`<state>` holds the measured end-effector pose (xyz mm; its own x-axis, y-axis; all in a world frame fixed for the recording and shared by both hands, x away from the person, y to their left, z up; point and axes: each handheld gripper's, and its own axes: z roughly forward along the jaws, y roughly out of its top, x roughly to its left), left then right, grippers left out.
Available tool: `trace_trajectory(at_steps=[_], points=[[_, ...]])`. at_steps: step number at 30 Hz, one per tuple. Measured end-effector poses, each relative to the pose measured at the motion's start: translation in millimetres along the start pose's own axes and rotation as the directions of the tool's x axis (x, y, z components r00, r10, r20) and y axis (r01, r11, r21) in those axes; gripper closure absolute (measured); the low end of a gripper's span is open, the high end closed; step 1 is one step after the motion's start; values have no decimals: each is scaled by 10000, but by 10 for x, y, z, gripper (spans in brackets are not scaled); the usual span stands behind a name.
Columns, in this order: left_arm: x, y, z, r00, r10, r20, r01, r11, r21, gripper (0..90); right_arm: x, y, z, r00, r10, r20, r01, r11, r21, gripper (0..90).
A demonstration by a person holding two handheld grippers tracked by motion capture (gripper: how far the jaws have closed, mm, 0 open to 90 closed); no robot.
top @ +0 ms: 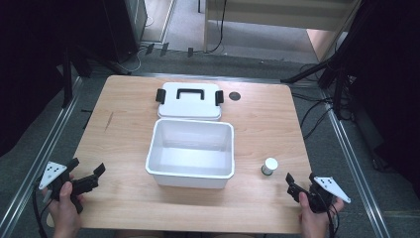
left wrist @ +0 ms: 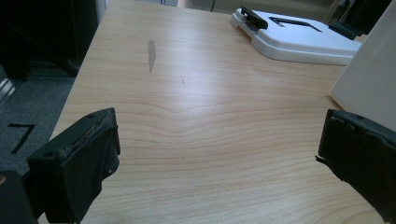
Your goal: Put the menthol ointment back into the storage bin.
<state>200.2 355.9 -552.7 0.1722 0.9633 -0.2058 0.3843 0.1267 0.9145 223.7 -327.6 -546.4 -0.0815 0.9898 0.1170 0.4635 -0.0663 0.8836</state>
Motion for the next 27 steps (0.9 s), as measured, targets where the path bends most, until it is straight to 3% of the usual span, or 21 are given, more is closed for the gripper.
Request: trace_trajectory(at_steps=[7, 11, 16, 21, 24, 27], points=[[-2, 7, 16, 10000, 22, 69, -23, 9999, 121, 0, 10, 8, 21, 9996, -242, -159, 245, 9996, 154, 146], [3, 15, 32, 10000, 0, -62, 2, 9995, 311, 0, -4, 12, 24, 9999, -10, -164, 14, 9996, 279, 146], [-19, 13, 33, 9998, 90, -203, -84, 9996, 287, 0, -5, 23, 46, 9996, -125, -256, 138, 9986, 518, 161], [-43, 5, 21, 9992, 319, -255, -315, 9994, 147, 0, -23, 57, 33, 9991, 284, -321, -258, 9967, 773, 188], [-47, 2, 12, 9989, 319, -336, -316, 9995, 94, 2, 17, 130, 6, 9993, -57, -377, 96, 9944, 1056, 187], [-38, 0, 9, 9995, 152, -269, -151, 9999, 48, 2, 33, 198, -13, 9981, -18, -612, 92, 9925, 1217, 188]])
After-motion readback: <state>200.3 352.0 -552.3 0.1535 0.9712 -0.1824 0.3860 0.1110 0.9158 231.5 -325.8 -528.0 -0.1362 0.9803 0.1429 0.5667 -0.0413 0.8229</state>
